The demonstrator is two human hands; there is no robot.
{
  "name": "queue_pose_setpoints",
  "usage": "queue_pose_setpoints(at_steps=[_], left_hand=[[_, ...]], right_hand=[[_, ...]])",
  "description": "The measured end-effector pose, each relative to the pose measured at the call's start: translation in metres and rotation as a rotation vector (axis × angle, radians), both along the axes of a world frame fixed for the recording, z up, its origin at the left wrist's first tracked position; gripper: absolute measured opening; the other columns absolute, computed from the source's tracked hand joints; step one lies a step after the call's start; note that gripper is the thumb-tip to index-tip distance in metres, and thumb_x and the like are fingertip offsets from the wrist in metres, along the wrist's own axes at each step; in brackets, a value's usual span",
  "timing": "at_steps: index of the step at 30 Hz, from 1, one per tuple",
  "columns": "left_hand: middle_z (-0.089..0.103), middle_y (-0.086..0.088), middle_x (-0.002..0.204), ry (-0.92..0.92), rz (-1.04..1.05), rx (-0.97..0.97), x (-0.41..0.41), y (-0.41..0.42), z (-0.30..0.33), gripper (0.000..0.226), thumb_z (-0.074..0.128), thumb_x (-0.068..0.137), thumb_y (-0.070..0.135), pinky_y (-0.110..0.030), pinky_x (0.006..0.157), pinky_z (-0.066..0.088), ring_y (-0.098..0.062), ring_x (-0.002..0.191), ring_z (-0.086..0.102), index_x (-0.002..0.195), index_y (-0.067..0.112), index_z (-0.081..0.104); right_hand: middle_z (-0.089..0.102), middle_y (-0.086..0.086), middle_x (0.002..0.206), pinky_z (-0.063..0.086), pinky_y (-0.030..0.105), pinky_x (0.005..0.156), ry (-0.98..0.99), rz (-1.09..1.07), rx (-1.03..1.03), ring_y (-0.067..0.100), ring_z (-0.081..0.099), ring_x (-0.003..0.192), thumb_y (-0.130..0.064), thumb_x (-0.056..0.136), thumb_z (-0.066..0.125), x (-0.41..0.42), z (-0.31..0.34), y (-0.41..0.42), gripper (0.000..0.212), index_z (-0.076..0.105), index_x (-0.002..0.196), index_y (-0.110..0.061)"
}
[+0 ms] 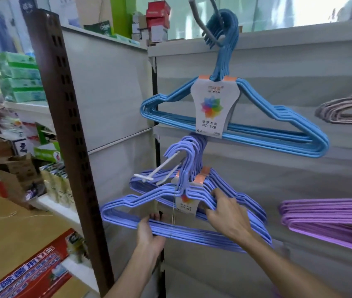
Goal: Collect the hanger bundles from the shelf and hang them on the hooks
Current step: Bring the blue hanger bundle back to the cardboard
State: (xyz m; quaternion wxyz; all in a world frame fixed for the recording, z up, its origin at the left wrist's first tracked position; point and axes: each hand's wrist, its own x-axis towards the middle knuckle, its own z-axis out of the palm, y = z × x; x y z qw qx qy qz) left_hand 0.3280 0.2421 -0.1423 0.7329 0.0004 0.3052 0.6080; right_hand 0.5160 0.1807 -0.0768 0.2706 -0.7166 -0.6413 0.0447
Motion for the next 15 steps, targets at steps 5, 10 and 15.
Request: queue_pose_setpoints(at_steps=[5, 10, 15], left_hand=[[0.055, 0.004, 0.046, 0.182, -0.137, 0.107, 0.003, 0.030, -0.006, 0.030, 0.044, 0.102, 0.017, -0.031, 0.053, 0.051, -0.013, 0.040, 0.057, 0.072, 0.018, 0.046], [0.070, -0.003, 0.057, 0.240, -0.212, 0.142, 0.007, 0.046, 0.004, 0.019, 0.047, 0.102, 0.018, -0.039, 0.057, 0.053, -0.020, 0.048, 0.068, 0.089, 0.013, 0.059], [0.072, -0.003, 0.060, 0.252, -0.214, 0.131, 0.005, 0.056, 0.003, 0.020, 0.047, 0.103, 0.026, -0.039, 0.060, 0.053, -0.023, 0.062, 0.068, 0.093, 0.014, 0.060]], right_hand=[[0.066, 0.003, 0.096, 0.041, 0.040, 0.068, -0.045, -0.051, -0.005, 0.033, 0.063, 0.090, -0.033, 0.089, 0.052, -0.007, -0.009, 0.005, 0.021, 0.039, 0.104, -0.027], [0.067, 0.009, 0.099, 0.047, 0.043, 0.073, -0.035, -0.125, -0.012, 0.037, 0.061, 0.091, -0.029, 0.088, 0.050, -0.015, -0.010, 0.011, 0.018, 0.041, 0.102, -0.021], [0.066, 0.010, 0.094, 0.046, 0.042, 0.068, -0.017, -0.162, -0.007, 0.038, 0.060, 0.087, -0.026, 0.086, 0.050, -0.022, -0.017, 0.016, 0.016, 0.041, 0.099, -0.020]])
